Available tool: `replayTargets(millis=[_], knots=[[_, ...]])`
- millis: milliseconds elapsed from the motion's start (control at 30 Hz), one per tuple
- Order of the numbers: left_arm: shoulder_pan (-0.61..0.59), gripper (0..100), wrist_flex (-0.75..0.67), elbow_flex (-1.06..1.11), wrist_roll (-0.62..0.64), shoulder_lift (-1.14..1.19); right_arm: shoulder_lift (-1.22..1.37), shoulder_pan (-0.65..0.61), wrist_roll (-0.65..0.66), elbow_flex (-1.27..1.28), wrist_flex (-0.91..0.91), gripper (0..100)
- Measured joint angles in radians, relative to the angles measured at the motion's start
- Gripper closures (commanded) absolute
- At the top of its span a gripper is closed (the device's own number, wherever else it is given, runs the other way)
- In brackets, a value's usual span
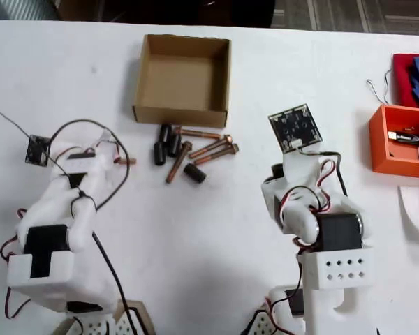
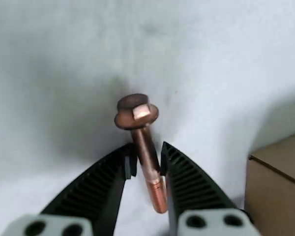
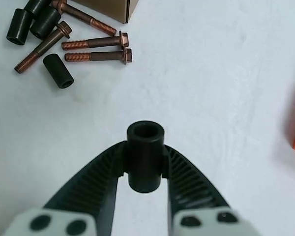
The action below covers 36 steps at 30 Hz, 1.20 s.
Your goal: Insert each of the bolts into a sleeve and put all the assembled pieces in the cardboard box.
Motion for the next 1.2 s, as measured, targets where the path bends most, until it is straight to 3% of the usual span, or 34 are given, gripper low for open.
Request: replayTargets(millis=[200, 300, 433, 633, 733, 867, 1200], knots=[[-0.002, 97, 0.0, -0.006, -0.017, -0.032, 0.0, 0.0, 0.0, 0.0, 0.0, 97.8], [0.003, 97, 0.0, -0.003, -0.16, -0.069, 0.0, 0.0, 0.0, 0.0, 0.0, 97.8], [0.058, 97, 0.046, -0.005, -0.52, -0.172, 0.0, 0.0, 0.0, 0.0, 0.0, 97.8], [0.124, 97, 0.348, -0.003, -1.18, -0.33, 0.0, 0.0, 0.0, -0.032, -0.046, 97.8], [0.124, 97, 0.399, 0.015, -1.392, -0.359, 0.048, 0.0, 0.0, -0.041, -0.112, 97.8], [0.127, 97, 0.408, 0.02, -1.468, -0.359, 0.187, 0.002, -0.006, -0.041, -0.221, 97.8], [0.127, 97, 0.56, -0.055, -1.468, -0.241, 0.305, 0.002, -0.114, -0.061, -0.479, 97.8]])
